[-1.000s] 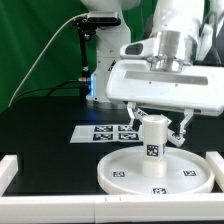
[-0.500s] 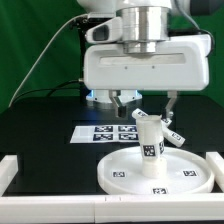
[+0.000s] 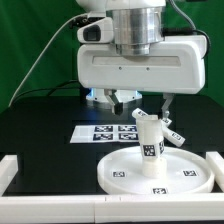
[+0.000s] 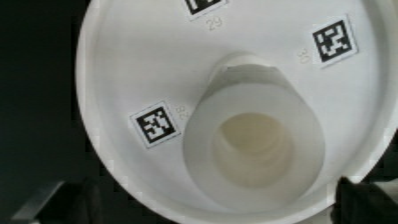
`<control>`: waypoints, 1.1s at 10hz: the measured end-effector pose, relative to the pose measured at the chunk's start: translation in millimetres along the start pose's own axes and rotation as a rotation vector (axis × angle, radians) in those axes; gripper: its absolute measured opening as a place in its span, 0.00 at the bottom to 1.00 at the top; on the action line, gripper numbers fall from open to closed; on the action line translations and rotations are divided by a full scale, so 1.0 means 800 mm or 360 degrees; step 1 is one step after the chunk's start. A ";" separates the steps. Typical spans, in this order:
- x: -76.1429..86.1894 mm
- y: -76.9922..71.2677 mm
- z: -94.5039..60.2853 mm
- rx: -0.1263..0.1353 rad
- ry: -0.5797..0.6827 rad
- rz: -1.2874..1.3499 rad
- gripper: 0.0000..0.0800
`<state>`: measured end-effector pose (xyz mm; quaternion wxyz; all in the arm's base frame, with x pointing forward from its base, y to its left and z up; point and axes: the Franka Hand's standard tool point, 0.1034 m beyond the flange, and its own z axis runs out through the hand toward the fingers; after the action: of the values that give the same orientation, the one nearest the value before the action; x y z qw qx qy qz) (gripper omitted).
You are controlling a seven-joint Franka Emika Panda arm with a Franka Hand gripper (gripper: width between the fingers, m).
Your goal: Assemble round table
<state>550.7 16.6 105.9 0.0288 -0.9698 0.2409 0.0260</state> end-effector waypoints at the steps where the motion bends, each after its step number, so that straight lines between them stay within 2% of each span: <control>1: -0.002 -0.002 0.006 0.0000 0.0030 -0.0006 0.81; 2: -0.004 -0.001 0.012 -0.0005 0.0048 -0.0007 0.81; 5: -0.003 -0.012 0.024 -0.0015 0.0106 0.0011 0.81; 7: -0.003 -0.014 0.025 -0.0012 0.0112 0.0068 0.81; 9: -0.002 -0.014 0.024 -0.0011 0.0115 0.0074 0.51; 11: -0.002 -0.014 0.024 0.0003 0.0117 0.0392 0.52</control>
Offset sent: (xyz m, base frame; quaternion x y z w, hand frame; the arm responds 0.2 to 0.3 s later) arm 0.0050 0.0156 -0.0158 0.0106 0.0258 0.0189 0.9994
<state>554.0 28.8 87.4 0.0176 -0.9331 0.3591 -0.0064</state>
